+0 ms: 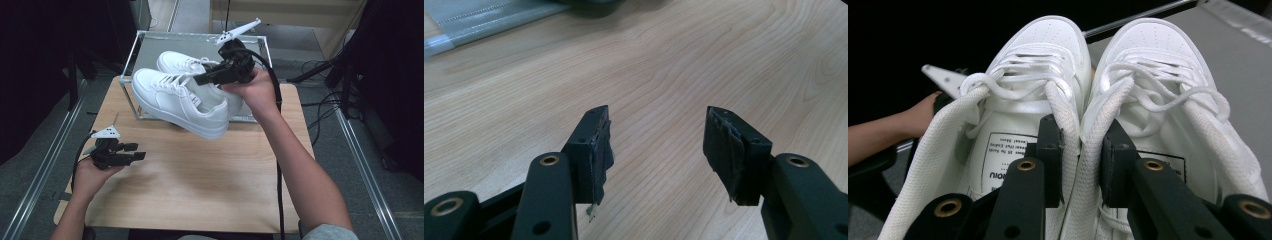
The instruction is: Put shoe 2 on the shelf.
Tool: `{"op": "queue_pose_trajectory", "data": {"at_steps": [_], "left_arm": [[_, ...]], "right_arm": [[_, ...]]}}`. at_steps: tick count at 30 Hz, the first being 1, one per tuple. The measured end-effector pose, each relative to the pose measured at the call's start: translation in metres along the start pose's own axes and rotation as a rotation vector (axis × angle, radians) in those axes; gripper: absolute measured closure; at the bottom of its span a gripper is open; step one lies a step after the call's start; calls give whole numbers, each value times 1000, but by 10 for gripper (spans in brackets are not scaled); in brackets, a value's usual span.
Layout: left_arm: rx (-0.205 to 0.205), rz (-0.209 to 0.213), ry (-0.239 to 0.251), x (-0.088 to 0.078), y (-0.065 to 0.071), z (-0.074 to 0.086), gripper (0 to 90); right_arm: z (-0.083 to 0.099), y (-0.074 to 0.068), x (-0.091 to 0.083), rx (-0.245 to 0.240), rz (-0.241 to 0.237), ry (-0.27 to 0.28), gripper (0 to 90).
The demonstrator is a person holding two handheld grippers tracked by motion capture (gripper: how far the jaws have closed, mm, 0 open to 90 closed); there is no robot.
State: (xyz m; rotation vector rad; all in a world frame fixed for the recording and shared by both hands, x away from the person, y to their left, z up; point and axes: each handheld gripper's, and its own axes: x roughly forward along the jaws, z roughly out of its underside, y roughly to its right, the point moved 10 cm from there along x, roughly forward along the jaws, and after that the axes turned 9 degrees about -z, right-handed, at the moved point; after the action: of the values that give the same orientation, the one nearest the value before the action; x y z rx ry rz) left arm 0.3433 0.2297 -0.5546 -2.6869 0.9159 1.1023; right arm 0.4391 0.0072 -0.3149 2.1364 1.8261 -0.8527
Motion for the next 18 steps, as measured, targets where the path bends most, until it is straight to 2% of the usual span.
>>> {"op": "queue_pose_trajectory", "data": {"at_steps": [7, 11, 14, 18], "left_arm": [[4, 8, 4, 0, 2, -1, 448], [-2, 12, 5, 0, 3, -1, 448], [11, 12, 17, -2, 7, -2, 448], [24, 24, 9, -1, 10, -2, 448]], "right_arm": [[-22, 32, -1, 49, 99, 10, 766], [-32, 50, 1, 101, 164, 26, 766], [-36, 67, 4, 141, 210, 34, 766], [-40, 87, 11, 194, 281, 34, 765]]}}
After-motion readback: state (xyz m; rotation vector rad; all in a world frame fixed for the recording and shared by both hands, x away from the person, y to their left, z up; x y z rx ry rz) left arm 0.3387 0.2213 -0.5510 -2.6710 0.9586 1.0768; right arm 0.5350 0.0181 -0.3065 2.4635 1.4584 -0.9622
